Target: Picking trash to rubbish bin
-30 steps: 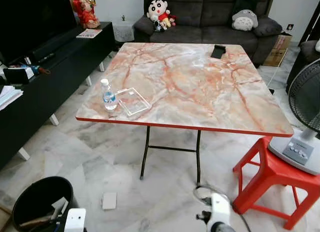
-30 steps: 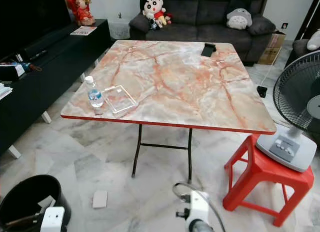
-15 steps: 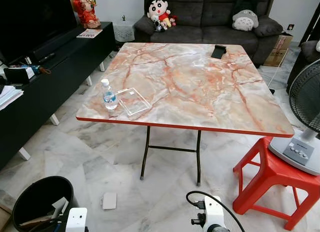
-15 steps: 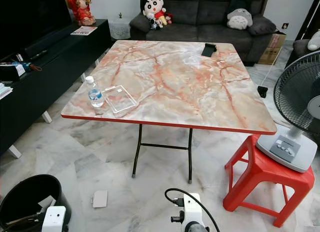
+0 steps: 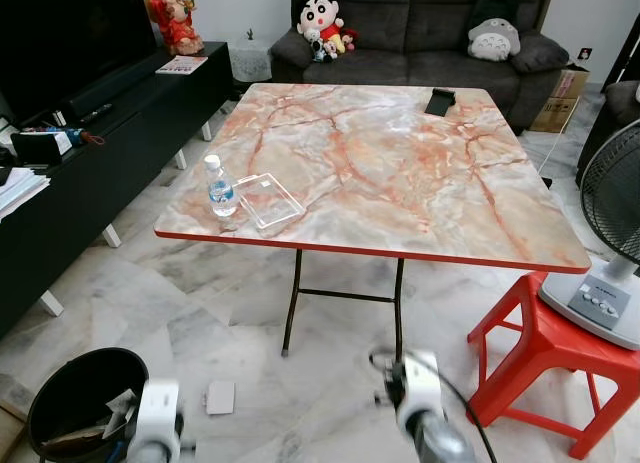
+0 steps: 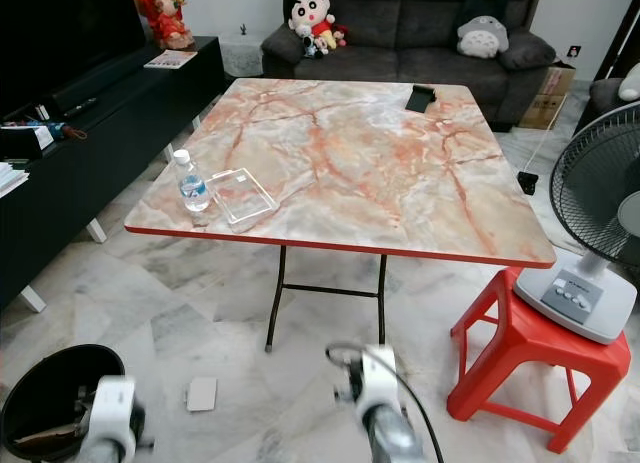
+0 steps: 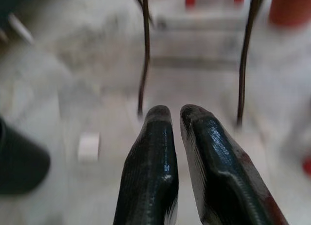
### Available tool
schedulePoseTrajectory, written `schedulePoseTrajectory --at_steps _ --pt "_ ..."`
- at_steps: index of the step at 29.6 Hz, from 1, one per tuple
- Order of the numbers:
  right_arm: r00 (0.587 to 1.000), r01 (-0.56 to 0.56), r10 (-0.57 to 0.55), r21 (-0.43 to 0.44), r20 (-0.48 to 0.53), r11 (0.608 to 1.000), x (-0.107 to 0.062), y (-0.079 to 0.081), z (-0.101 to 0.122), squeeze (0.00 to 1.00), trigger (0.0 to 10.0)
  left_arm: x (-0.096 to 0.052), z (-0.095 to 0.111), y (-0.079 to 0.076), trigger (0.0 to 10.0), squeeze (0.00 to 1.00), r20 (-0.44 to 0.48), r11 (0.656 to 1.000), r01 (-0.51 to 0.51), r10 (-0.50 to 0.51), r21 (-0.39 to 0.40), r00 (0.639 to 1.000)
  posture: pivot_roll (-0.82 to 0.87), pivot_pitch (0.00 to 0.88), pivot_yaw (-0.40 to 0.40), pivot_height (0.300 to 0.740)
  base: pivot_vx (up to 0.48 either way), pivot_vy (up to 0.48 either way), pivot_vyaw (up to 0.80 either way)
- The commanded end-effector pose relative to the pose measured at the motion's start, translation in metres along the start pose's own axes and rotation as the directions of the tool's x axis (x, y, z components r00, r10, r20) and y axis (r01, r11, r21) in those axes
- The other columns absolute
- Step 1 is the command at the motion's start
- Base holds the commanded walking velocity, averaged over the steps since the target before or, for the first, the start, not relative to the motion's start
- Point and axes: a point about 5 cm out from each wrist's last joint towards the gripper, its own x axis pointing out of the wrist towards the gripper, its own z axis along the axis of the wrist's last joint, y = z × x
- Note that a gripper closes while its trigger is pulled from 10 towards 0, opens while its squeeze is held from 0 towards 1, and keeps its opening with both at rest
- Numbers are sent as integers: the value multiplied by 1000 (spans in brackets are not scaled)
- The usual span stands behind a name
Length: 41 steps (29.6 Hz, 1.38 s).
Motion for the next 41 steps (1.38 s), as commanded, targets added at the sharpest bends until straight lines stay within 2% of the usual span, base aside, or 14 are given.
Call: schedulePoseTrajectory --at_steps 1,6,8,12,14,15,19,20,23,25,28,30,36,41 --pt "998 -7 7 8 68 1000 3 2 14 0 10000 5 16 2 10000 0 77 1000 -7 7 -8 997 34 0 0 740 0 0 0" --pt "962 -49 43 15 268 999 15 17 65 0 10000 16 68 -13 10000 0 291 1000 28 -27 1 956 30 0 2 740 0 0 0" --pt "954 -54 48 13 296 998 17 21 73 0 10000 18 73 -16 10000 0 308 999 34 -32 0 951 29 0 2 740 0 0 0" --pt "940 -91 82 12 331 996 20 33 86 0 10000 18 60 -22 10000 0 241 998 57 -59 14 969 31 0 6 740 0 0 0" --pt "940 -95 85 14 332 995 20 34 86 0 10000 13 41 -20 10000 0 166 998 58 -64 39 984 32 0 6 740 0 0 0" --pt "939 -97 86 17 333 995 20 35 87 0 10000 8 24 -14 10000 0 102 998 45 -49 34 994 27 0 8 740 0 0 0" --pt "934 -99 87 17 345 995 20 35 89 0 10000 1 10 -4 10000 0 77 1000 13 -15 28 997 23 0 9 740 0 0 0" --pt "929 -97 83 20 359 995 20 33 92 0 10000 1 18 -2 10000 0 132 1000 0 -1 11 991 29 0 6 740 0 0 0" --pt "927 -95 81 20 366 995 20 32 94 0 10000 2 25 0 10000 0 170 1000 -9 9 4 985 33 0 4 740 0 0 0" --pt "921 -97 83 17 381 995 20 32 98 0 10000 4 46 0 10000 0 276 1000 -24 24 -4 961 34 0 3 740 0 0 0" --pt "918 -100 85 19 387 995 20 33 100 0 10000 5 53 0 10000 0 307 1000 -25 24 0 951 34 0 3 740 0 0 0" --pt "906 -119 107 6 410 993 20 36 106 0 10000 6 69 -2 10000 0 377 999 -39 34 7 926 34 0 0 740 289 0 0" --pt "900 -137 125 -1 417 991 20 40 107 0 10000 7 74 -6 10000 0 395 999 -35 29 8 918 33 0 3 740 324 0 608" --pt "906 -132 114 17 409 991 20 40 105 0 10000 7 75 -8 10000 0 396 999 -30 22 12 918 31 0 5 740 329 0 0"
